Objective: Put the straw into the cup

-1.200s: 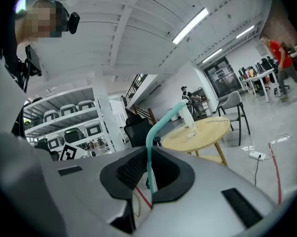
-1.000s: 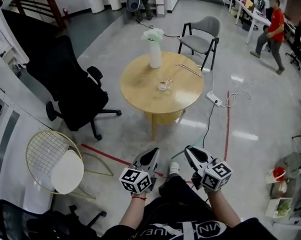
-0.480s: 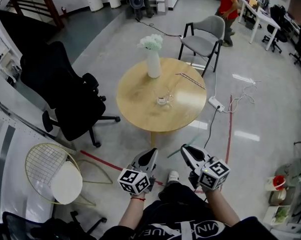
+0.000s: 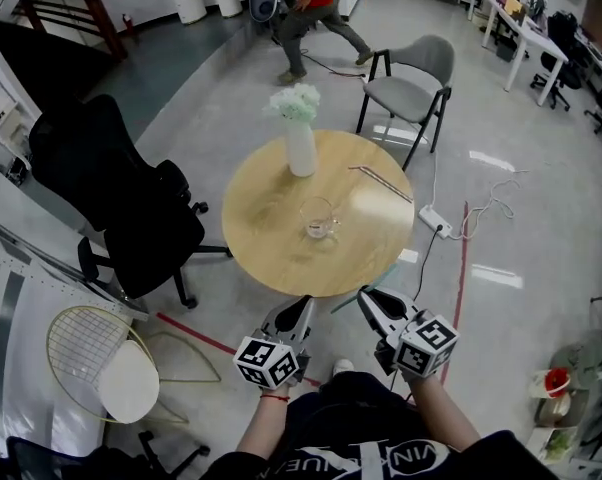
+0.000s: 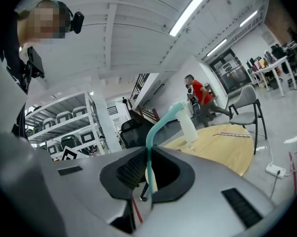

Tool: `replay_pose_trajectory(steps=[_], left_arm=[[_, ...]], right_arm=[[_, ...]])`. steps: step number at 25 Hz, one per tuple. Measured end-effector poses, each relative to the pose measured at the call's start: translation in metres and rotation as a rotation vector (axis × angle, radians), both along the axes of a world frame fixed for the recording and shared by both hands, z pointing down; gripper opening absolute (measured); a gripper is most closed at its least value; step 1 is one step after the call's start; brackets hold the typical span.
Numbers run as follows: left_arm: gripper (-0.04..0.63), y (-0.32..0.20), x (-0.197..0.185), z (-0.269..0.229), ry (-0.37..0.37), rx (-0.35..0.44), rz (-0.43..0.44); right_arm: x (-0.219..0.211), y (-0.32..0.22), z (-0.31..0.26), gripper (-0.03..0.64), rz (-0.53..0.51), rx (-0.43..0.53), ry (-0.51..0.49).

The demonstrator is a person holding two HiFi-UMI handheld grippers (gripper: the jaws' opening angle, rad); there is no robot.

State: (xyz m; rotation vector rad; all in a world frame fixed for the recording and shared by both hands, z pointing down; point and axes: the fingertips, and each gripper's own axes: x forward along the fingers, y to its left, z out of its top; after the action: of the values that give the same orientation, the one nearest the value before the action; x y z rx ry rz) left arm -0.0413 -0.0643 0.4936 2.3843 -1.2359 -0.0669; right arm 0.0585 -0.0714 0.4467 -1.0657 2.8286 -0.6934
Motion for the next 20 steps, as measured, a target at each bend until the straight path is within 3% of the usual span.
replay_pose_trajectory(steps=[14, 20], left_arm=[[0.012, -0.037, -0.009, 0.021, -0.03, -0.063, -0.009], [0.012, -0.077, -0.019, 0.026, -0.021, -0.074, 0.007]], right_arm=[[-0.009, -0.049, 0.016, 0.025, -0.022, -0.048, -0.027], [-0.027, -0.09, 0.009, 0.025, -0.026, -0.04, -0.046]])
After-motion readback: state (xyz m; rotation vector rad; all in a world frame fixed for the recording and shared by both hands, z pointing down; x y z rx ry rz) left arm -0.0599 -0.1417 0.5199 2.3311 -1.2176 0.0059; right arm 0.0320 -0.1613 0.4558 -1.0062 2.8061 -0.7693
